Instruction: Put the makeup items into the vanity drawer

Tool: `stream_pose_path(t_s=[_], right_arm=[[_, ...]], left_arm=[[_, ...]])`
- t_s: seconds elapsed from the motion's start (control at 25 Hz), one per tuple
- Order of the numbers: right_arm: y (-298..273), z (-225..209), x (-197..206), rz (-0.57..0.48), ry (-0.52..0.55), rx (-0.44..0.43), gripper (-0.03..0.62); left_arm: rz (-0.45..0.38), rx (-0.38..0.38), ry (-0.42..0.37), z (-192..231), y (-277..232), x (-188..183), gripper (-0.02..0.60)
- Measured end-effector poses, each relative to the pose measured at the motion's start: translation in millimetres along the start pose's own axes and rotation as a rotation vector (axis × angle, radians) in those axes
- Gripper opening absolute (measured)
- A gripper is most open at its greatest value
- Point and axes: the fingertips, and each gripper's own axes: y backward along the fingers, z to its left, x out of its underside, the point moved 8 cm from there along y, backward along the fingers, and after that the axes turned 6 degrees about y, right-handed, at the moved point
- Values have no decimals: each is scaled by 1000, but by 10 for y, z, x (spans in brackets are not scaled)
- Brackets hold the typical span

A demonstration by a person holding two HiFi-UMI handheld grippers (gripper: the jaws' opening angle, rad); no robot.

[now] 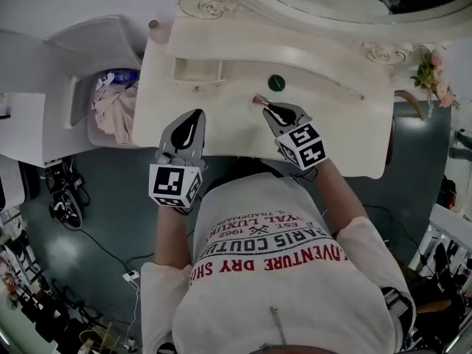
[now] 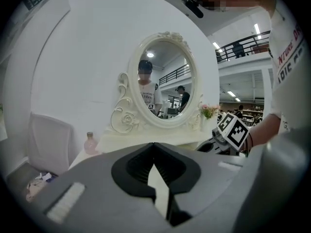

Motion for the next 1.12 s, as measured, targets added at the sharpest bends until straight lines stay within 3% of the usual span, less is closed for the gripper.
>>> stream_pose_path(t_s=[0.12,0.2,0.36,0.84,1.12], right_arm=[[-173,-75,130,72,11,-32,20],[-282,-116,211,115,13,-55,72],[-467,-190,330,185,36,-71,84],[-802,-281,433,319,153,-98,91],[-814,-282,370,303,155,-86,54]], left_arm=[[27,-18,22,36,-79,97,11],[44,-27,34,57,-120,157,11],[71,-42,47,93,-185,247,11],[110,-92,100,252,-235,383,11],[97,-85,88,299,-287,296,11]])
